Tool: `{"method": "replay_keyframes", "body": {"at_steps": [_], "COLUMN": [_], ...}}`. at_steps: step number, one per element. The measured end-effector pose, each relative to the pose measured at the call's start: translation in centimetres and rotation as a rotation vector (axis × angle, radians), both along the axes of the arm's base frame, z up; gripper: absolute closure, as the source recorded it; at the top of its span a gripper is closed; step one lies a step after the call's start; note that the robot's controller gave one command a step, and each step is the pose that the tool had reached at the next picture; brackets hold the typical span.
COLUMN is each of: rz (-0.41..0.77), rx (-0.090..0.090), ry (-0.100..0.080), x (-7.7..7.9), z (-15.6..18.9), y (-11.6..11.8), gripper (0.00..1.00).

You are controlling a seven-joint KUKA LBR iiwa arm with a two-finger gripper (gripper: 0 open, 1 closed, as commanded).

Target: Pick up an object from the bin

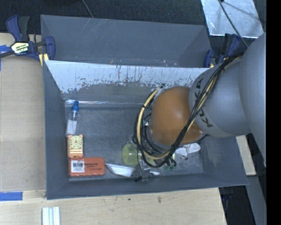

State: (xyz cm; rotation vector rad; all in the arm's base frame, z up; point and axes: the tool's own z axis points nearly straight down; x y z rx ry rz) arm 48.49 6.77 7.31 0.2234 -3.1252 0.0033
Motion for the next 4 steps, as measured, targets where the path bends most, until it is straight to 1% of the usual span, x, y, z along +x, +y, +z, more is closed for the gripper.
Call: {"method": "replay_keyframes", "body": {"at_steps": [1, 2, 3, 4], "rz": [0.0, 0.031, 0.031, 0.036], "rx": [0.0, 0.003, 0.003, 0.003], "ry": [0.0, -0.011, -0.01, -0.007], "x": [0.0, 0.8, 0.8, 1.9], "z": [0.0, 12.3, 12.3, 18.7], "y": [0.0, 0.9, 0.9, 1.3], "gripper": [1.0, 1.0, 1.0, 1.0]}}
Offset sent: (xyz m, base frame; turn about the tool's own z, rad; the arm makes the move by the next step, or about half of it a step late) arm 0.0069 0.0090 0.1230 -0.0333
